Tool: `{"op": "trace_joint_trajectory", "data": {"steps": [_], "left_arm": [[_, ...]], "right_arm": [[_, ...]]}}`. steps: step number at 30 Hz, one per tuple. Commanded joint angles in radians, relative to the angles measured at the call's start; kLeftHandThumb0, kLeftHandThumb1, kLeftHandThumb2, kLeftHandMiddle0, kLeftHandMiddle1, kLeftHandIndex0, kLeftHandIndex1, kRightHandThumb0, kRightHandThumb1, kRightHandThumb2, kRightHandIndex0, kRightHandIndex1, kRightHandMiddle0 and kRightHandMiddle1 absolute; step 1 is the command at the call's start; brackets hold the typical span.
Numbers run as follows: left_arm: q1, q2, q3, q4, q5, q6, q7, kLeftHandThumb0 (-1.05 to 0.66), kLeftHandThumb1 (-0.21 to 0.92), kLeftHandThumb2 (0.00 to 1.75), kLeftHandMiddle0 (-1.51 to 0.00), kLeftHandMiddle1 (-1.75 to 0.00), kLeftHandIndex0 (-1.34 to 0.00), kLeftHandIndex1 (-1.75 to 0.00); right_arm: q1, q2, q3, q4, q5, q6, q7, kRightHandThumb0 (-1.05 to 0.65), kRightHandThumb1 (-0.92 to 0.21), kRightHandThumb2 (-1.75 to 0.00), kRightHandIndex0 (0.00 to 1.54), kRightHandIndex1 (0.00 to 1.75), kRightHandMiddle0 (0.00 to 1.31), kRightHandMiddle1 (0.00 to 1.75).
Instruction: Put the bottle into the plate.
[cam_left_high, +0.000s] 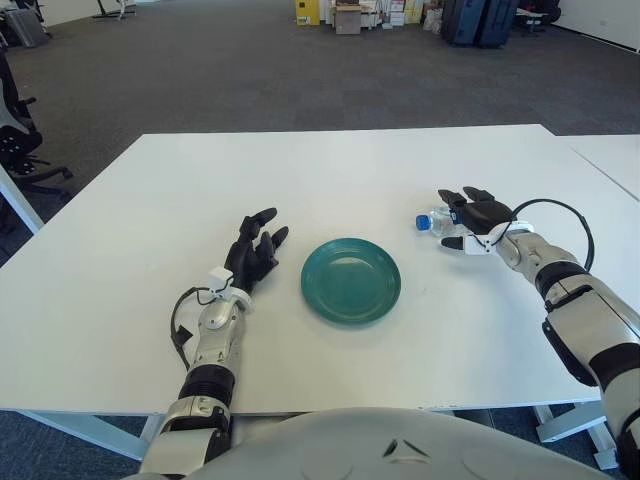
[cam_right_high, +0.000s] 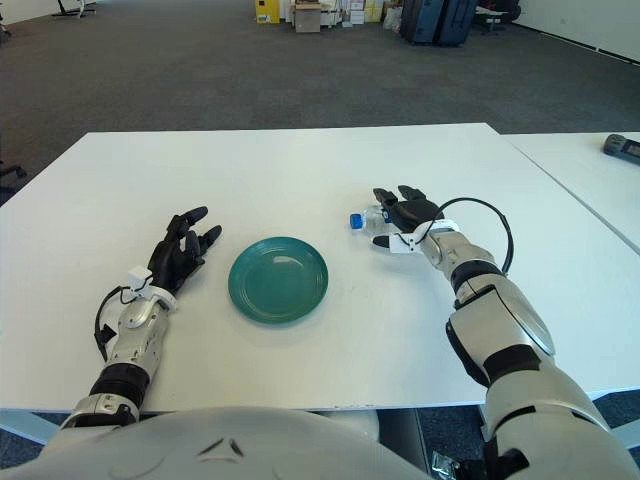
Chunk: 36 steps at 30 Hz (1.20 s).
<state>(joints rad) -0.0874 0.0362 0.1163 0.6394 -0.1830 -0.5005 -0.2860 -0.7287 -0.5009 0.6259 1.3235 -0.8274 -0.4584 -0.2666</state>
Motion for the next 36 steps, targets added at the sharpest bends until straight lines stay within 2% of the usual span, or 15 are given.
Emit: {"op": "trace_joint_trajectory", "data": {"steps": [1, 7, 9, 10, 11, 12, 14, 15, 17, 19, 21, 24, 30, 36], "left_arm": [[0.007, 0.001, 0.007, 0.001, -0.010, 0.005, -0.012, -0.82, 0.92, 0.94, -0.69, -0.06, -0.17, -1.05], [0.010, -0.003, 0.013, -0.002, -0.022, -0.004, -0.023, -0.82, 0.92, 0.95, -0.70, -0.07, -0.19, -1.07], [0.011, -0.004, 0.014, -0.004, -0.024, -0.005, -0.024, -0.83, 0.92, 0.95, -0.71, -0.08, -0.20, -1.08], [0.012, -0.004, 0.015, -0.005, -0.025, -0.005, -0.026, -0.83, 0.92, 0.95, -0.71, -0.08, -0.20, -1.08], [0.012, -0.005, 0.016, -0.006, -0.026, -0.005, -0.027, -0.84, 0.92, 0.95, -0.72, -0.08, -0.20, -1.08], [0.013, -0.005, 0.017, -0.007, -0.027, -0.004, -0.028, -0.84, 0.92, 0.95, -0.72, -0.08, -0.20, -1.08], [0.013, -0.007, 0.019, -0.010, -0.030, -0.003, -0.030, -0.84, 0.92, 0.95, -0.73, -0.09, -0.19, -1.08], [0.014, -0.009, 0.021, -0.013, -0.033, 0.000, -0.031, -0.85, 0.92, 0.95, -0.73, -0.09, -0.19, -1.08], [0.015, -0.012, 0.025, -0.017, -0.041, 0.003, -0.032, -0.84, 0.92, 0.95, -0.73, -0.09, -0.19, -1.08], [0.015, -0.015, 0.028, -0.019, -0.047, 0.004, -0.034, -0.83, 0.92, 0.95, -0.73, -0.09, -0.19, -1.08], [0.016, -0.017, 0.030, -0.023, -0.053, 0.005, -0.036, -0.83, 0.92, 0.95, -0.73, -0.10, -0.20, -1.09], [0.019, -0.019, 0.033, -0.032, -0.061, 0.007, -0.039, -0.83, 0.92, 0.94, -0.72, -0.10, -0.19, -1.08], [0.023, -0.024, 0.041, -0.046, -0.076, 0.009, -0.049, -0.83, 0.92, 0.93, -0.73, -0.11, -0.20, -1.08], [0.026, -0.041, 0.055, -0.062, -0.113, 0.018, -0.062, -0.85, 0.92, 0.93, -0.74, -0.12, -0.23, -1.11]], "right_arm": [[0.038, 0.018, 0.042, 0.025, -0.034, 0.003, 0.036, -0.97, -0.92, -0.56, 0.19, 0.02, 0.00, 0.36], [0.027, 0.005, 0.072, 0.026, -0.048, -0.001, 0.049, -0.89, -0.92, -0.34, 0.35, 0.07, 0.00, 0.54], [0.025, 0.003, 0.078, 0.026, -0.048, -0.005, 0.049, -0.83, -0.92, -0.22, 0.33, 0.37, 0.00, 0.72], [0.023, 0.002, 0.082, 0.026, -0.049, -0.006, 0.049, -0.82, -0.92, -0.21, 0.31, 0.44, 0.00, 0.75], [0.022, 0.002, 0.085, 0.026, -0.049, -0.007, 0.050, -0.77, -0.90, -0.17, 0.28, 0.70, 0.00, 0.91], [0.020, 0.002, 0.089, 0.026, -0.050, -0.007, 0.050, -0.73, -0.88, -0.16, 0.26, 0.89, 0.00, 1.02], [0.017, 0.002, 0.097, 0.026, -0.051, -0.005, 0.051, -0.67, -0.83, -0.17, 0.27, 1.14, 0.00, 1.18], [0.013, 0.003, 0.099, 0.027, -0.050, 0.000, 0.058, -0.64, -0.79, -0.21, 0.31, 1.22, 0.00, 1.26], [0.009, 0.007, 0.097, 0.026, -0.042, 0.010, 0.069, -0.10, -0.59, -0.62, 0.51, 1.37, 0.00, 1.53], [0.009, 0.010, 0.092, 0.026, -0.032, 0.015, 0.076, 0.17, -0.47, -0.88, 0.59, 1.48, 0.00, 1.63], [0.009, 0.011, 0.089, 0.023, -0.028, 0.017, 0.073, 0.34, -0.37, -1.11, 0.62, 1.60, 0.07, 1.70], [0.011, 0.011, 0.087, 0.019, -0.026, 0.019, 0.063, 0.43, -0.32, -1.26, 0.62, 1.70, 0.21, 1.73], [0.011, 0.006, 0.099, 0.014, -0.039, 0.009, 0.020, 0.47, -0.28, -1.34, 0.63, 1.74, 0.55, 1.74], [0.013, -0.001, 0.103, 0.008, -0.039, -0.015, -0.012, 0.48, -0.26, -1.38, 0.65, 1.75, 0.73, 1.75]]}}
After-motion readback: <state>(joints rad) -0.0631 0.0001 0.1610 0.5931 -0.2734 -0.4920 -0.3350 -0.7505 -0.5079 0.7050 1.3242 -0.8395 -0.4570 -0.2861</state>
